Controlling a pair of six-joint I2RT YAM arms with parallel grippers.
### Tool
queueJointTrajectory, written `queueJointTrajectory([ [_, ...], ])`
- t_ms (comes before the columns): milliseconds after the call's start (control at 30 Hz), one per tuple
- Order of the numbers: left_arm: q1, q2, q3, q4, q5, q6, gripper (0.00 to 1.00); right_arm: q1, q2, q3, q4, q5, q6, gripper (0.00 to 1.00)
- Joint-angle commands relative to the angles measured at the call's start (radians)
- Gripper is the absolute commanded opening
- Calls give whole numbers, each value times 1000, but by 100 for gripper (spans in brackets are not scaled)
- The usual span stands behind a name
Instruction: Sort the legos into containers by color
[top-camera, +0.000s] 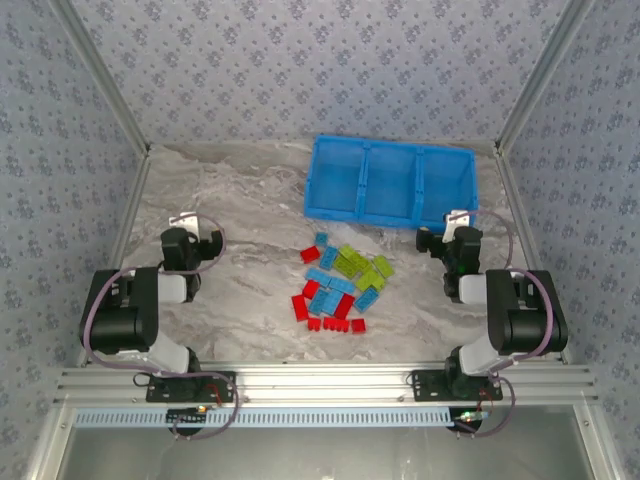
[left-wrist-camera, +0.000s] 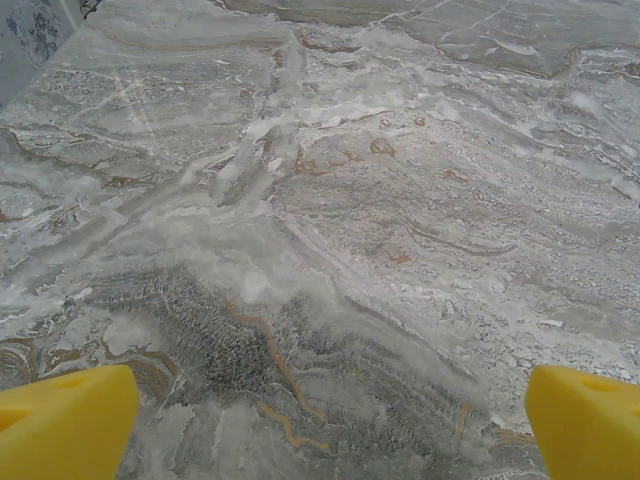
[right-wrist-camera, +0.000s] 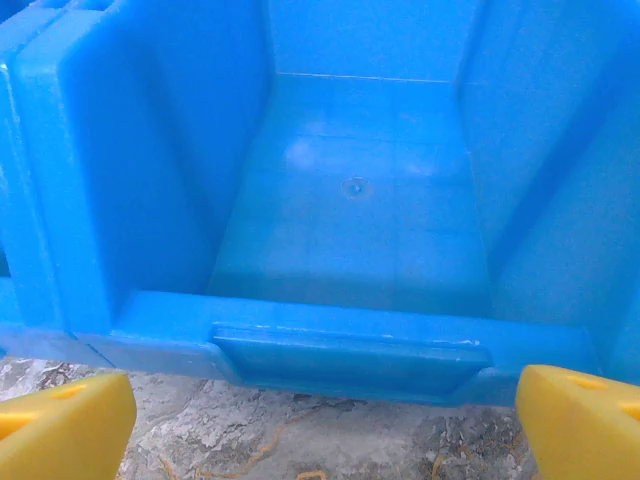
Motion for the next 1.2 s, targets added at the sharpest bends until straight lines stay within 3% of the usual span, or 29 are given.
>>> queueJointTrajectory([
  [0,-8,-7,21,24,1,11,99,-6,2,19,2,-11,-15,100],
  [533,-7,-7,20,24,0,13,99,-11,-34,22,-30,-4,-6,100],
  [600,-11,-8,19,25,-4,14,99,18,-162,60,-218,97,13,100],
  [667,-15,-18,20,15,35,37,99,29,-317,110,-450,175,138,100],
  [767,-42,-98,11,-30,25,68,99,27,-484,222,-841,184,412,100],
  [833,-57,-196,5,-115,16,62,99,33,-526,306,-1092,123,530,100],
  [933,-116,-351,13,-239,-4,82,99,70,-533,354,-1260,-68,559,98],
  [1000,-180,-467,43,-357,-1,93,99,124,-520,375,-1335,-129,557,97],
  [1167,-457,-693,170,-656,0,44,99,390,-459,418,-1431,-91,568,97],
])
